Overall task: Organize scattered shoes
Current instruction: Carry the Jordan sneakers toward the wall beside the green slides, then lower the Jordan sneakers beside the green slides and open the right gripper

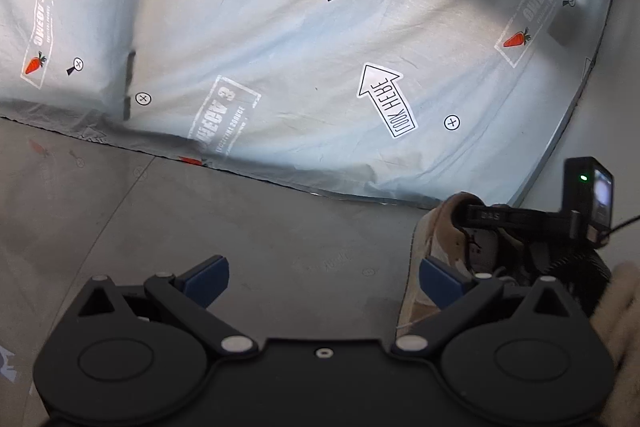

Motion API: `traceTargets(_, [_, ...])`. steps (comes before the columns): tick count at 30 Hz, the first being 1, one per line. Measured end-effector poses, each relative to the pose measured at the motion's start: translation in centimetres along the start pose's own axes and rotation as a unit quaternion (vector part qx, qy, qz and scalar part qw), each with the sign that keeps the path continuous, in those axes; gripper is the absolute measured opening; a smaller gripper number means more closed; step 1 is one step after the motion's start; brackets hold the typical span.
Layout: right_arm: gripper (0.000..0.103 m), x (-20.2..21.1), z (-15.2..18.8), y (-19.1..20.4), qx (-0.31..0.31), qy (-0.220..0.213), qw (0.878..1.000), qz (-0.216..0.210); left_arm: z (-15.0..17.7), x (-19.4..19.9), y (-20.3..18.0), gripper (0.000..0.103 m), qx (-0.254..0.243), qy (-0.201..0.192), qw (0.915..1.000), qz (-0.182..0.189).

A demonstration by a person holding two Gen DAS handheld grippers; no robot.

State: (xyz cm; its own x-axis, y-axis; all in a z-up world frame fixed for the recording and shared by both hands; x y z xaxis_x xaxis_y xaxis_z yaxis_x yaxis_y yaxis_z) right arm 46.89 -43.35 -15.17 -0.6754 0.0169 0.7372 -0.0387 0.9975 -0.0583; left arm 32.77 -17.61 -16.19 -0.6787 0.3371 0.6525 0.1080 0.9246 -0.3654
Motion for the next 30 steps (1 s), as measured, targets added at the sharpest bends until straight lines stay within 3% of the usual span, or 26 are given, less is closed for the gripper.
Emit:
traceTargets(7, [0.059, -9.0, -2.6, -2.4, -0.025, 0.068, 0.997, -0.001, -1.6, -6.6, 0.2, 0.102, -0.001, 0.036, 0.9993, -0.014])
traceTargets(12, [0.060, -13.1, -4.1, -2.7, 0.008, 0.109, 0.994, -0.004, -3.5, -8.4, -0.5, 0.102, 0.001, 0.027, 0.9996, -0.002])
traceTargets(16, [0.063, -15.6, -6.0, -3.4, 0.003, 0.116, 0.993, 0.001, -3.6, -8.7, -0.9, 0.102, 0.002, 0.030, 0.9995, 0.003])
traceTargets(23, [0.068, -17.4, -7.4, -5.0, -0.038, 0.119, 0.992, 0.020, -3.6, -10.6, -0.1, 0.102, 0.013, 0.064, 0.9976, -0.022])
traceTargets(30, [0.070, -17.1, -8.4, -5.1, -0.044, 0.181, 0.982, 0.020, -5.5, -13.1, 0.3, 0.102, 0.007, 0.076, 0.9962, -0.041])
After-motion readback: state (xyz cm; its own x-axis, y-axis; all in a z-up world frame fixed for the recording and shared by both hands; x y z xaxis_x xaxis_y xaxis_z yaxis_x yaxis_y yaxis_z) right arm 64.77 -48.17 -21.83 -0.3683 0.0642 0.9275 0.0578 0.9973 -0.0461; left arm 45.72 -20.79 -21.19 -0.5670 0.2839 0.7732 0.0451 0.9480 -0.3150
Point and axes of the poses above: each gripper's, at about its wrist camera, not at the fingertips, and x roughly against the way its jaws point, y to its left, z to its underside, the point moved 6 cm from there along -x, roughly the way its jaws point, and after that the axes turned 8 degrees about y, right-handed, at the moved point
